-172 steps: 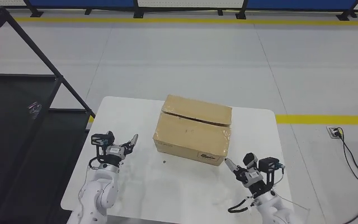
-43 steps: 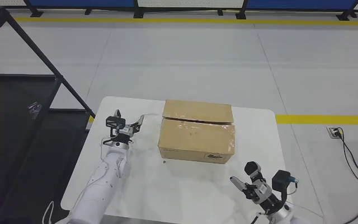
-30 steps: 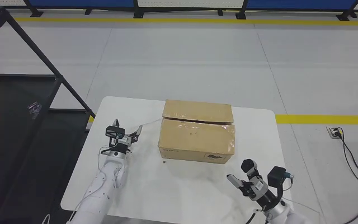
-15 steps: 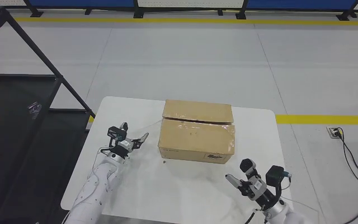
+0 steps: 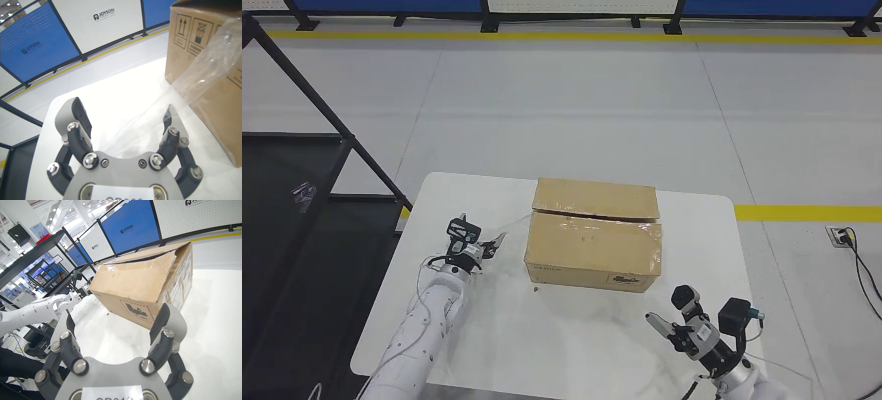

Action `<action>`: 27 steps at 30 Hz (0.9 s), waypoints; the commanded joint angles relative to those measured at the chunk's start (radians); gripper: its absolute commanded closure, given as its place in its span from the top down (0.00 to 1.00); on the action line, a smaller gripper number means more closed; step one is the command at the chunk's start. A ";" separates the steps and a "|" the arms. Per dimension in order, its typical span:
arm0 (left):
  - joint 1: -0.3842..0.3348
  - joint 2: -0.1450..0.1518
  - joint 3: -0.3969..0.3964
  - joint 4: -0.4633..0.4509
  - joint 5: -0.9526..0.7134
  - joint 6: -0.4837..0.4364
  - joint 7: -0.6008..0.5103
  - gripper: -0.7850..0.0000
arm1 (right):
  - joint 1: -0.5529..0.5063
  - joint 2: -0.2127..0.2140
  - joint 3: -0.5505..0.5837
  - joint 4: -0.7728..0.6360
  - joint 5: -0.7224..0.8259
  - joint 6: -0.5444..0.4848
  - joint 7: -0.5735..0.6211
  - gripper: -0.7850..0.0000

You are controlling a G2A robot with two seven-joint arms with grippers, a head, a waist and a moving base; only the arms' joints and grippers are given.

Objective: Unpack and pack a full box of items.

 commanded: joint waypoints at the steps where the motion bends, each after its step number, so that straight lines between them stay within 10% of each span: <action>1: -0.004 -0.006 -0.002 0.012 -0.019 0.057 -0.001 1.00 | 0.002 0.000 0.000 0.002 0.002 0.000 0.001 1.00; 27: 0.015 -0.023 -0.063 0.105 -0.156 0.178 0.028 1.00 | 0.066 0.004 -0.033 0.030 0.012 -0.009 0.037 1.00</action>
